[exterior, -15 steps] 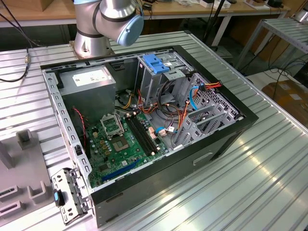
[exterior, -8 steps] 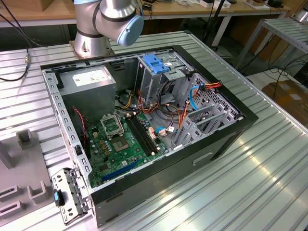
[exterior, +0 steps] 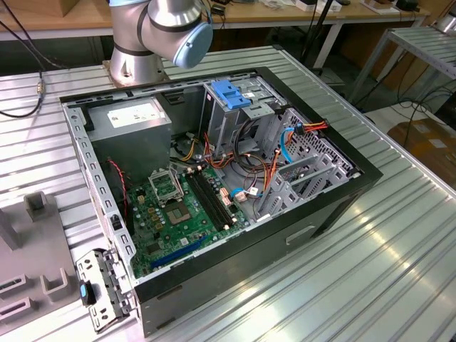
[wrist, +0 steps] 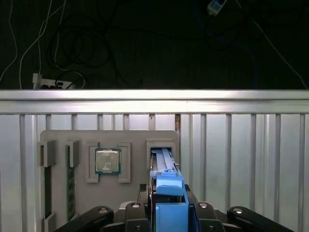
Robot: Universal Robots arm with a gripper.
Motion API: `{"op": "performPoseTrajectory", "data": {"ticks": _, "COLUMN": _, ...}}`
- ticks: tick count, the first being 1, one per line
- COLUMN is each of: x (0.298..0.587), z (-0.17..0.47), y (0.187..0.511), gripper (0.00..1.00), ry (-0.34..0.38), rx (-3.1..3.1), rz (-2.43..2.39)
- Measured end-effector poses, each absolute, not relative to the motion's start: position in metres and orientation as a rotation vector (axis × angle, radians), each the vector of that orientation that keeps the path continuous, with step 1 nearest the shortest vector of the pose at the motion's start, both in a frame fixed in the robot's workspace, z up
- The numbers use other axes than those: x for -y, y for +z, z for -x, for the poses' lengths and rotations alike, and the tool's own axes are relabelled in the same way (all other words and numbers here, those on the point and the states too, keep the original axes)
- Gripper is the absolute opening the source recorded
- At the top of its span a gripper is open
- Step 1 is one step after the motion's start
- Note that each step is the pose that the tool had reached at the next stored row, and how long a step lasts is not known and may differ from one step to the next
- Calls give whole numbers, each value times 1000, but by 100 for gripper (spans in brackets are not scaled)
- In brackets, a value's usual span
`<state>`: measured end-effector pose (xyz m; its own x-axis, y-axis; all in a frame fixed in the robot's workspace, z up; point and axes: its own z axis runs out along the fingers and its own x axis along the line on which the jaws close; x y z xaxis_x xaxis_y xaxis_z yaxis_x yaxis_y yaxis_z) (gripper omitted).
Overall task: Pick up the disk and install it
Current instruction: 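Reach for the disk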
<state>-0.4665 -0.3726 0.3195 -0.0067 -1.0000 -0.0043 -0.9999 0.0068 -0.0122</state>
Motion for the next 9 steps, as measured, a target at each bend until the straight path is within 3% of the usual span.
{"op": "performPoseTrajectory", "data": {"ticks": 9, "x": 373, "z": 467, "y": 334, "gripper": 37, "ry": -7, "rx": -2220, "rz": 2205}}
